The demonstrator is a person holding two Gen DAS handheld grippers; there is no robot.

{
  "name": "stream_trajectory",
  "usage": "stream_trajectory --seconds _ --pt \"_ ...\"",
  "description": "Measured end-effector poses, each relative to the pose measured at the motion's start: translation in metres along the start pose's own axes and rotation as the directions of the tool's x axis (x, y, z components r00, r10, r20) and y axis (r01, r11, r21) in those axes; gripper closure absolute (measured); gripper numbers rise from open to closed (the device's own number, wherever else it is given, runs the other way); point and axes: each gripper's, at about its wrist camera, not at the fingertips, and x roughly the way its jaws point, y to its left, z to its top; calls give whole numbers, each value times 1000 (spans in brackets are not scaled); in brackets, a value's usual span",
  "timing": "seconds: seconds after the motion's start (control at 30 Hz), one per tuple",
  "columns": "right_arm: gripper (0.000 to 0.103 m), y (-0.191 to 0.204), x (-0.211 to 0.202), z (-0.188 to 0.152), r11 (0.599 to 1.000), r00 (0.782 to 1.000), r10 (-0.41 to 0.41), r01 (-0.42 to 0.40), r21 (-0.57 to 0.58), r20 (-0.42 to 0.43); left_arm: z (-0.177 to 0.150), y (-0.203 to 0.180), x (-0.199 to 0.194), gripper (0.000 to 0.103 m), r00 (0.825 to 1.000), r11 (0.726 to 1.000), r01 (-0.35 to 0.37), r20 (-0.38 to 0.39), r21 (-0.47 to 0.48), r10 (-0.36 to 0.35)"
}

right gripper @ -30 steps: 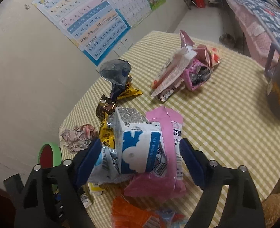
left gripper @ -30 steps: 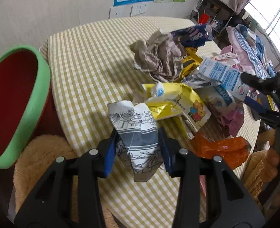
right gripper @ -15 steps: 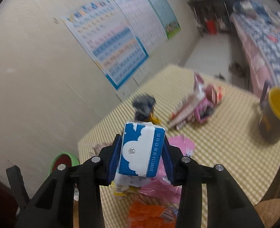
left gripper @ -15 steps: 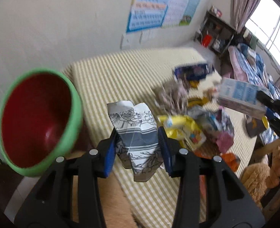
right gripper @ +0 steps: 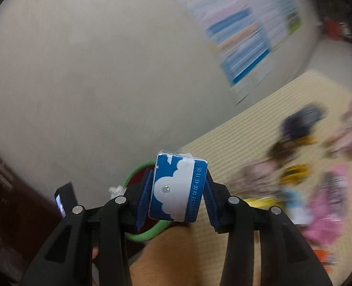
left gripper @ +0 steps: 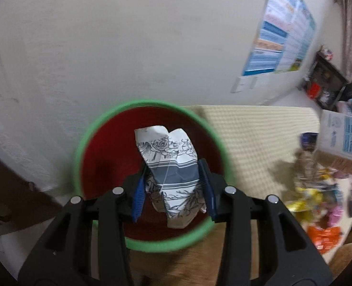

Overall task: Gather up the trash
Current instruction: 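Drop the striped paper into the red bin with the left tool while the right tool drops the carton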

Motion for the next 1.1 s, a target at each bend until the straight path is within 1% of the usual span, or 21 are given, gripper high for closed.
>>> stream_trajectory --seconds 0.07,0.17,0.27,0.33,0.37,0.4,0.43,0.5,0.6,0.63,0.7,0.77,0.83,0.93,0.97,1.1 --pt "63 19 36 -3 999 997 -11 7 -48 -71 -1 11 6 63 1000 1000 -23 -11 -15 23" --pt "63 40 85 -9 996 986 -32 16 -92 -166 -7 32 21 63 997 997 -43 -61 -70 39" --pt "62 53 121 -15 991 973 -44 14 -133 -228 -12 42 27 63 995 994 -46 -88 -100 37" --pt "60 61 143 -16 988 961 -48 6 -154 -272 -12 48 30 61 995 992 -40 -94 -118 29" --pt "50 64 149 -17 987 957 -55 10 -160 -284 -13 51 29 56 995 992 -40 -94 -124 28" --pt "41 65 152 -18 987 956 -63 16 -163 -286 -13 53 29 45 995 991 -43 -94 -130 31" --pt "40 66 151 -18 987 960 -63 19 -161 -273 -13 54 29 40 995 990 -50 -91 -134 38" --pt "40 68 141 -18 985 968 -59 17 -171 -242 -12 55 26 34 996 988 -52 -74 -144 42" --pt "40 58 115 -19 976 977 -108 68 -206 -186 -11 51 27 30 997 987 -46 -71 -157 35" --pt "39 50 104 -17 971 978 -136 100 -215 -161 -11 48 26 29 997 987 -37 -68 -159 26" --pt "35 36 84 -17 960 973 -193 161 -230 -124 -10 43 23 27 998 987 -28 -59 -156 19" --pt "34 13 60 -18 937 959 -275 251 -242 -72 -8 32 18 26 999 990 -13 -47 -143 7" --pt "34 -8 43 -22 910 936 -351 333 -246 -30 -7 21 14 24 999 991 2 -38 -132 -7" --pt "34 -46 23 -30 870 892 -451 446 -209 28 -6 -1 11 23 998 992 32 -45 -125 -38" --pt "34 -60 17 -31 865 882 -469 467 -182 34 -6 -10 11 23 998 993 37 -51 -113 -43" --pt "34 -94 -1 -35 865 870 -490 492 -98 48 -4 -42 6 23 996 996 60 -65 -65 -65"
